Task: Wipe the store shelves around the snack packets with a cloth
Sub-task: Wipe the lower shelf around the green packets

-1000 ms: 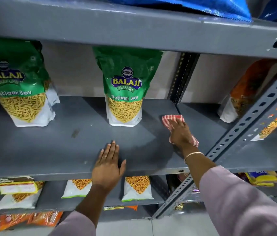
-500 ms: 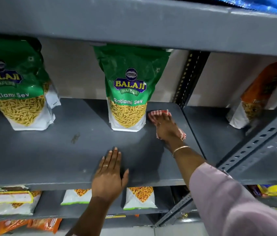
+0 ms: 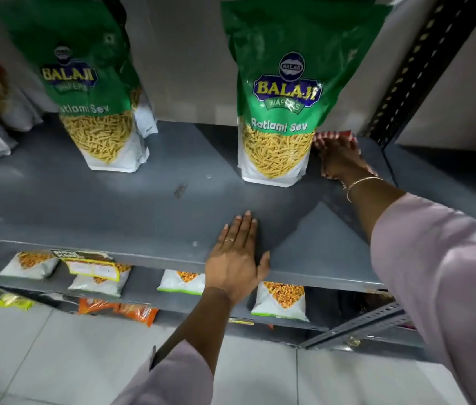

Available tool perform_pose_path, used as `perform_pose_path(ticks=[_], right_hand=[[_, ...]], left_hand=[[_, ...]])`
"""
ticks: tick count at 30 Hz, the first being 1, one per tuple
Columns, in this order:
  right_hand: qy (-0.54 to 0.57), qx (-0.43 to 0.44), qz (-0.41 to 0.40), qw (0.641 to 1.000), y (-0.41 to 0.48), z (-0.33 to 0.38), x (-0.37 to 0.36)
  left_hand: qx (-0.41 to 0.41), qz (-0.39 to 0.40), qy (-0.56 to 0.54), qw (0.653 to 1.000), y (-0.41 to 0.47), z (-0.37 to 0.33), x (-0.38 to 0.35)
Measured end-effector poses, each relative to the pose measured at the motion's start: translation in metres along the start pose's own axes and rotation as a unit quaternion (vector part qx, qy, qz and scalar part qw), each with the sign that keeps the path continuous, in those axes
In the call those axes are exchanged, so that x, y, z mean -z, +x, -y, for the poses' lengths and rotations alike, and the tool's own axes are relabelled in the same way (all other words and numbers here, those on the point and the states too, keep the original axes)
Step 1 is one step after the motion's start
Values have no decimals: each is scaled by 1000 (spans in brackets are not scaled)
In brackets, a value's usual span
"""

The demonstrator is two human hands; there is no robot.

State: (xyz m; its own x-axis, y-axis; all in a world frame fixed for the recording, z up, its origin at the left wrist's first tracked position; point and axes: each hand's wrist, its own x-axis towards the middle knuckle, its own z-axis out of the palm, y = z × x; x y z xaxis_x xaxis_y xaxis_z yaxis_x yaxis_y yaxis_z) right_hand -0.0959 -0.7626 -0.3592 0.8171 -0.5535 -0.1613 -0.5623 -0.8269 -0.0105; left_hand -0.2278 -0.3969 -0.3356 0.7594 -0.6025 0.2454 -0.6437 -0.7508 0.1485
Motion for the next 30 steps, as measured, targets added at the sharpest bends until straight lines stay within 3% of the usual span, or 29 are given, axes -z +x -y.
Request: perform_pose_path(ticks=[5,13,18,23,26,27,30], right_hand=[[47,-56,6,997,-70,3,36],[138,-249,-16,959,-163,4,37],[151,-288,-18,946,-227,17,26],[100,-295,18,950,-280,29,21],[38,-307,101,946,-303,50,42],[23,-293,133,946,-312,55,53],[79,-143,168,972,-321,57,90]], left_hand=[[-3,-2,7,1000,1,1,-2],[-4,12,-15,1000,2,-1,-2],[2,21,-30,999,0,-1,0],[11,31,-46,998,-3,-2,1],[12,33,-33,999,-3,-3,1],[10,27,-37,999,-3,-2,0],[5,28,-54,998,-5,1,-1]])
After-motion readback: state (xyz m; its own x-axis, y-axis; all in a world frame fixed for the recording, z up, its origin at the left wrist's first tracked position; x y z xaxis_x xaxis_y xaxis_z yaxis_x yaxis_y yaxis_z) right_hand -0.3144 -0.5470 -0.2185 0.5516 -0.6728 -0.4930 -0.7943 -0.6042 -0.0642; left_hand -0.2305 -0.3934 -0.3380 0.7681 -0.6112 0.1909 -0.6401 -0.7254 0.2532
